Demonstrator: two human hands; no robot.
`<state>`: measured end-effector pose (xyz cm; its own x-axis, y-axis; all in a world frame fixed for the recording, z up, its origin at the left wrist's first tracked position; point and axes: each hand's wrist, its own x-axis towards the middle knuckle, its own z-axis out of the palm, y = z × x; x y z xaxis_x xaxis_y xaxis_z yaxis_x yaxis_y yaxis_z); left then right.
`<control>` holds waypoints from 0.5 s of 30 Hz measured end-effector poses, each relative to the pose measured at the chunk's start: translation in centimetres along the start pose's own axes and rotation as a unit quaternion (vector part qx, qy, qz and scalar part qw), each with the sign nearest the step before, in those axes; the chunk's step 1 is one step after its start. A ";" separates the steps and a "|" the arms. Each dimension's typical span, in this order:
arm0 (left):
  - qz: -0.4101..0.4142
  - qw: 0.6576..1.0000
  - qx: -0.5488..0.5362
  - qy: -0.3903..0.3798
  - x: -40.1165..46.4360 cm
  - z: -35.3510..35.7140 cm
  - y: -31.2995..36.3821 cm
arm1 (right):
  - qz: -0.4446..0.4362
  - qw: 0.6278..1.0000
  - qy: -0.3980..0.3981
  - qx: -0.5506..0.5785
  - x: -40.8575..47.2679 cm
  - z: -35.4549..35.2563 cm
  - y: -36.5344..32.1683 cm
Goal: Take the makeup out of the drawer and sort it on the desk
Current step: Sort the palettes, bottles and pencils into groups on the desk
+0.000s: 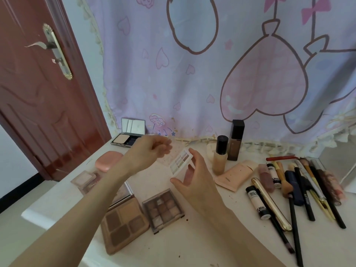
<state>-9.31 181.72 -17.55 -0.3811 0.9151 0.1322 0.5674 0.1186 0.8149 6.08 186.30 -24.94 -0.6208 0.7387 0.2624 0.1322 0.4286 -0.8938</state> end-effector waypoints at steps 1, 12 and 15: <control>0.007 1.000 0.022 0.010 0.7 -0.3 0.0 | 0.014 1.000 0.006 -0.009 0.6 0.4 -0.2; 0.026 0.982 0.179 0.044 8.6 -3.8 -3.8 | 0.191 0.970 -0.021 0.146 9.2 4.5 -1.0; 0.046 0.971 0.230 0.041 10.8 -4.6 -5.5 | 0.205 0.967 -0.037 0.144 10.6 5.7 -0.4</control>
<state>-19.89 189.14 -18.01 -0.3592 0.8988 0.2514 0.8606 0.2148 0.4618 -4.93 190.98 -23.85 -0.6168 0.7720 -0.1533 0.1655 -0.0632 -0.9842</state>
